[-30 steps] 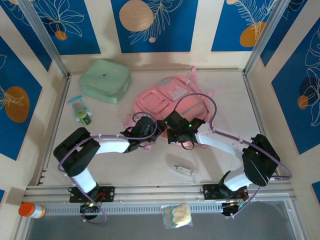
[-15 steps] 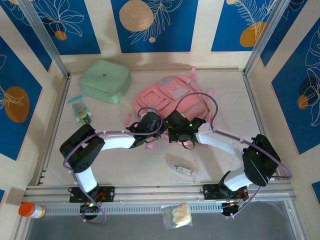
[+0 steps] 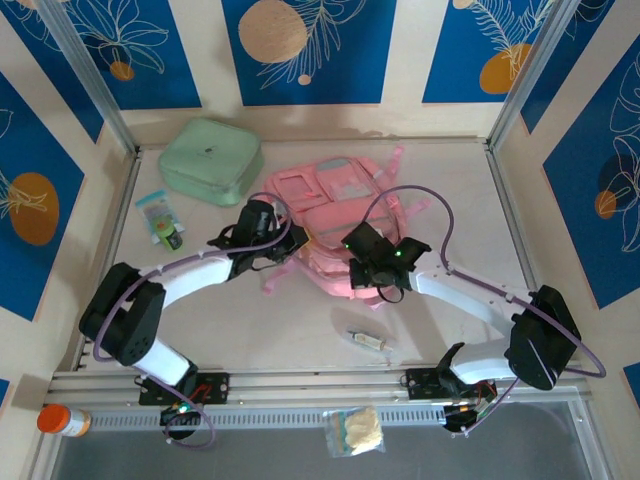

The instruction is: Pack the student bag

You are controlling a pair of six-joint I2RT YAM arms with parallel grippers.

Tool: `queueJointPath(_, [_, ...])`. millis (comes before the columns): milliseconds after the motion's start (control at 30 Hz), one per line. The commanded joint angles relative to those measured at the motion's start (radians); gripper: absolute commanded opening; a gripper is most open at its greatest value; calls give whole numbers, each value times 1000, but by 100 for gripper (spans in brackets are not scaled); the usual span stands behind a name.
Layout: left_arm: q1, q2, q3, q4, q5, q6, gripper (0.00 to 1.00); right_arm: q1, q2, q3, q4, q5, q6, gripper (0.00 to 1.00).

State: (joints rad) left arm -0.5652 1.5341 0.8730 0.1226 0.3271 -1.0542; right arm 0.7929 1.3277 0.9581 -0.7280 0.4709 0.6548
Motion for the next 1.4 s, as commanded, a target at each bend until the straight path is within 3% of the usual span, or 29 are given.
queueJointPath(0, [71,-31,108,-147,86,217,0,-32,-14,-28,-138,47,22,0])
queueJointPath(100, [167,-15,137,-136,166,235,0,-53,-4,-7,-171,91,41,0])
queueJointPath(233, [238,43,282,-279,216,342,0,-83,-7,-6,-125,59,24,0])
queueJointPath(300, [239,80,339,-307,215,383,0,-42,-4,8,-67,23,-6,0])
queueJointPath(400, [241,140,364,-220,253,372,0,71,30,55,36,20,-14,0])
queueJointPath(467, [243,196,416,-215,273,405,0,88,82,89,110,-33,-4,0])
queueJointPath(500, [247,218,442,-250,269,423,4,85,106,110,126,-50,5,0])
queueJointPath(567, [259,231,468,-309,272,438,24,86,148,154,146,-56,8,0])
queueJointPath(667, [263,127,330,-173,286,372,44,84,177,179,163,-44,3,0])
queueJointPath(800, [250,-13,136,-49,264,213,54,75,188,169,171,-52,11,0])
queueJointPath(1000, [116,-220,-127,67,1,-43,65,69,186,148,184,-71,13,0])
queueJointPath(1167, [-46,-233,-176,112,-197,-176,68,67,169,132,174,-55,18,0])
queueJointPath(1300, [-106,-189,-179,133,-276,-260,68,65,155,120,178,-54,11,0])
queueJointPath(1367, [-148,-185,-203,153,-366,-303,68,65,148,117,181,-57,12,0])
